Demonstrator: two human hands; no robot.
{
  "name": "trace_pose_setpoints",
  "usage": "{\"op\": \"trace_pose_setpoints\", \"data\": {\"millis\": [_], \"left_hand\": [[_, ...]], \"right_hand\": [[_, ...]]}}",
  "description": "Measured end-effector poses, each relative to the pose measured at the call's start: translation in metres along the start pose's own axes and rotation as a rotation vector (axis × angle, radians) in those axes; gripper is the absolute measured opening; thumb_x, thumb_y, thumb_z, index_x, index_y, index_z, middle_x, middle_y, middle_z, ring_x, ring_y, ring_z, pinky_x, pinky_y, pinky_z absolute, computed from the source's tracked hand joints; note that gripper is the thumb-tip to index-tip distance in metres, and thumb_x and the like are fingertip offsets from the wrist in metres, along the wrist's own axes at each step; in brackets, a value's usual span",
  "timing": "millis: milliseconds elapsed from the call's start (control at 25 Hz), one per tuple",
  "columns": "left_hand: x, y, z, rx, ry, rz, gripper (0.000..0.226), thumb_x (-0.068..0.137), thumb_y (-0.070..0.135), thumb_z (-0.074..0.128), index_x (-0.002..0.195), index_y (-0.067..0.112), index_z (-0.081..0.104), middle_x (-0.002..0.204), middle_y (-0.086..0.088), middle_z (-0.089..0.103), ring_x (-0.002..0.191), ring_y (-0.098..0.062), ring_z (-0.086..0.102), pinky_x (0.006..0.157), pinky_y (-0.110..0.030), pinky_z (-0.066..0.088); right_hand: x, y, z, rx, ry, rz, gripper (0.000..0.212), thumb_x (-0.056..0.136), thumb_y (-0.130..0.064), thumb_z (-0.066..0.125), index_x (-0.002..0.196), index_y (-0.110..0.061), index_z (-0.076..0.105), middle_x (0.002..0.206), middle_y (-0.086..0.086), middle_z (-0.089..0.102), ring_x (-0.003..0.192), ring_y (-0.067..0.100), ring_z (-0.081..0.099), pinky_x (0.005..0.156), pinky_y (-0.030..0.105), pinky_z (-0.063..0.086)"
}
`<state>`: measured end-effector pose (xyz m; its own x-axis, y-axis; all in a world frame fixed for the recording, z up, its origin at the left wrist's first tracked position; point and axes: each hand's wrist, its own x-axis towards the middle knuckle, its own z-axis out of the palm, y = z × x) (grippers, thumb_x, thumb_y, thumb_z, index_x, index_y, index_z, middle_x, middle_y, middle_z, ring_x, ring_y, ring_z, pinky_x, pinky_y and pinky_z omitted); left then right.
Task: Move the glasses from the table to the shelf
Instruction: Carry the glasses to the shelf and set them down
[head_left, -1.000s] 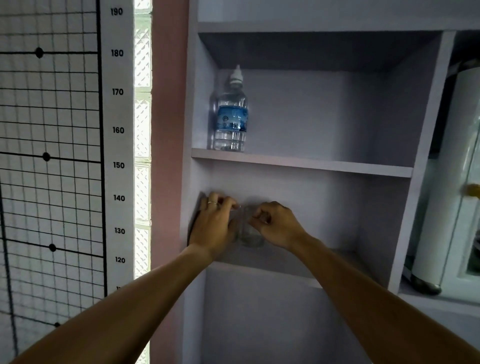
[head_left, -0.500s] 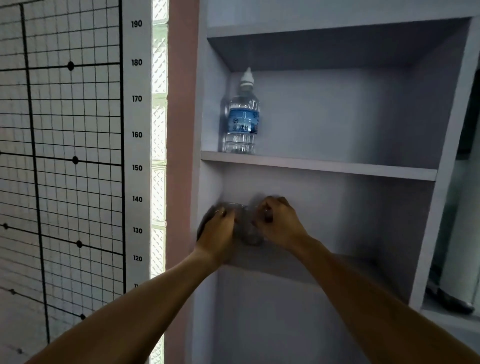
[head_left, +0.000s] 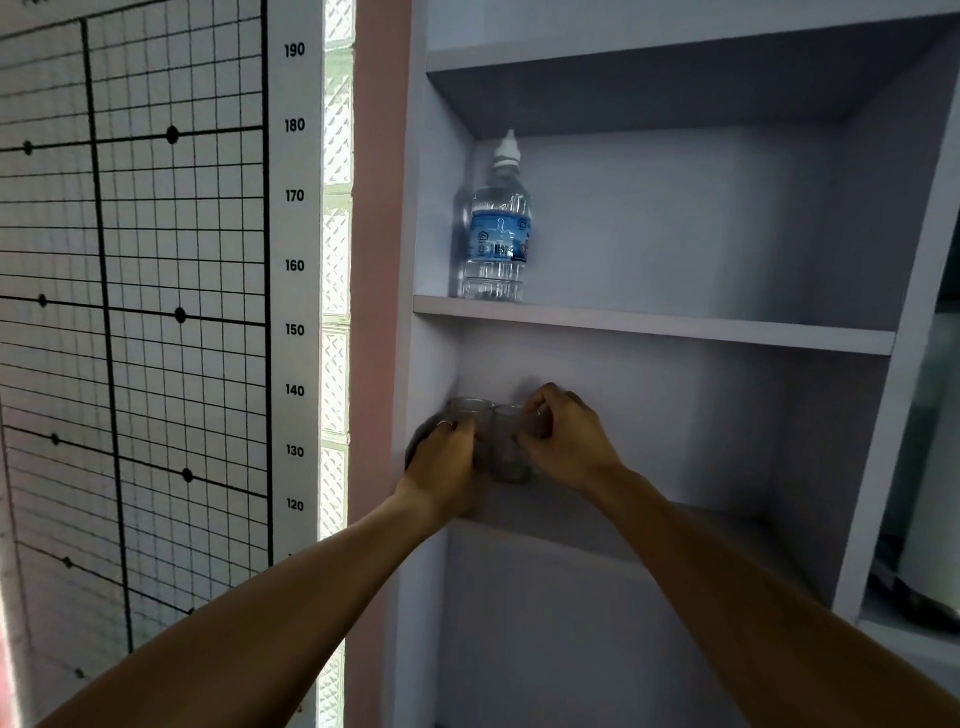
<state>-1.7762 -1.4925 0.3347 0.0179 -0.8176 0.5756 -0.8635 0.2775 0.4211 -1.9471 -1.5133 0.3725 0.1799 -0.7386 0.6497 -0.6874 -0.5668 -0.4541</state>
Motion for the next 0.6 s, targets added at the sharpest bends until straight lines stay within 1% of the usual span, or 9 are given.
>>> {"op": "trace_pose_setpoints", "data": {"millis": [80,200,240,320,360,440,480,520,600], "left_hand": [[-0.003,0.001,-0.005,0.134,-0.001,0.015,0.033,0.087,0.016,0.062,0.119,0.011,0.055,0.114,-0.011,0.06,0.102,-0.031,0.059,0.077,-0.028,0.039],[-0.009,0.001,-0.014,0.069,0.01,0.061,0.023,0.086,0.007,0.057,0.109,0.007,0.061,0.111,-0.014,0.068,0.102,-0.03,0.063,0.078,-0.024,0.042],[-0.014,0.001,-0.018,0.053,0.021,0.08,0.018,0.086,0.005,0.057,0.103,0.006,0.063,0.107,-0.014,0.07,0.098,-0.028,0.065,0.077,-0.019,0.044],[-0.026,0.001,-0.029,-0.001,0.004,0.094,0.013,0.085,0.003,0.056,0.095,0.006,0.064,0.098,-0.01,0.07,0.087,-0.02,0.063,0.07,-0.004,0.041],[-0.034,-0.001,-0.035,-0.015,-0.014,0.103,0.013,0.085,0.002,0.055,0.093,0.006,0.064,0.096,-0.008,0.069,0.087,-0.02,0.064,0.069,-0.004,0.044],[-0.05,-0.004,-0.05,0.005,-0.045,0.118,0.02,0.084,0.001,0.056,0.098,0.005,0.07,0.099,-0.011,0.072,0.089,-0.026,0.068,0.076,-0.025,0.053],[-0.058,-0.008,-0.06,0.002,-0.041,0.124,0.023,0.084,0.001,0.057,0.1,0.007,0.072,0.1,-0.012,0.072,0.09,-0.026,0.068,0.077,-0.03,0.053],[-0.067,-0.014,-0.069,-0.001,-0.029,0.122,0.024,0.085,0.001,0.058,0.102,0.009,0.073,0.1,-0.01,0.073,0.089,-0.023,0.068,0.077,-0.03,0.054],[-0.09,-0.03,-0.092,0.032,-0.017,0.081,0.022,0.089,0.006,0.061,0.104,0.016,0.073,0.097,-0.001,0.072,0.085,-0.016,0.068,0.076,-0.03,0.056]], "right_hand": [[-0.004,-0.003,-0.001,0.023,-0.003,-0.009,0.025,0.075,-0.017,0.07,0.096,-0.02,0.055,0.087,0.002,0.061,0.077,0.019,0.058,0.064,0.025,0.045],[-0.012,-0.011,0.0,0.025,-0.053,-0.032,0.019,0.077,-0.015,0.069,0.081,-0.024,0.052,0.076,-0.001,0.062,0.071,0.02,0.059,0.06,0.029,0.046],[-0.015,-0.014,0.001,0.013,-0.068,-0.05,0.017,0.078,-0.016,0.069,0.077,-0.024,0.055,0.077,0.0,0.064,0.073,0.022,0.061,0.062,0.031,0.048],[-0.019,-0.022,0.004,0.017,-0.109,-0.085,0.006,0.081,-0.019,0.071,0.079,-0.017,0.065,0.083,0.003,0.071,0.08,0.023,0.066,0.07,0.033,0.053],[-0.022,-0.028,0.005,0.038,-0.14,-0.101,0.007,0.081,-0.019,0.072,0.081,-0.014,0.068,0.085,0.004,0.073,0.082,0.022,0.068,0.073,0.034,0.054],[-0.028,-0.04,0.011,0.073,-0.193,-0.148,0.011,0.083,-0.021,0.074,0.078,-0.012,0.07,0.084,0.005,0.074,0.077,0.02,0.067,0.07,0.033,0.054],[-0.031,-0.046,0.014,0.074,-0.211,-0.175,0.011,0.084,-0.024,0.074,0.081,-0.013,0.072,0.083,0.002,0.073,0.072,0.015,0.065,0.065,0.03,0.052],[-0.034,-0.052,0.018,0.076,-0.224,-0.197,0.011,0.084,-0.027,0.074,0.085,-0.016,0.074,0.08,-0.002,0.071,0.068,0.008,0.062,0.06,0.022,0.047],[-0.042,-0.067,0.029,0.113,-0.27,-0.241,0.012,0.086,-0.032,0.073,0.091,-0.021,0.075,0.077,-0.012,0.064,0.066,-0.003,0.056,0.056,0.01,0.039]]}}
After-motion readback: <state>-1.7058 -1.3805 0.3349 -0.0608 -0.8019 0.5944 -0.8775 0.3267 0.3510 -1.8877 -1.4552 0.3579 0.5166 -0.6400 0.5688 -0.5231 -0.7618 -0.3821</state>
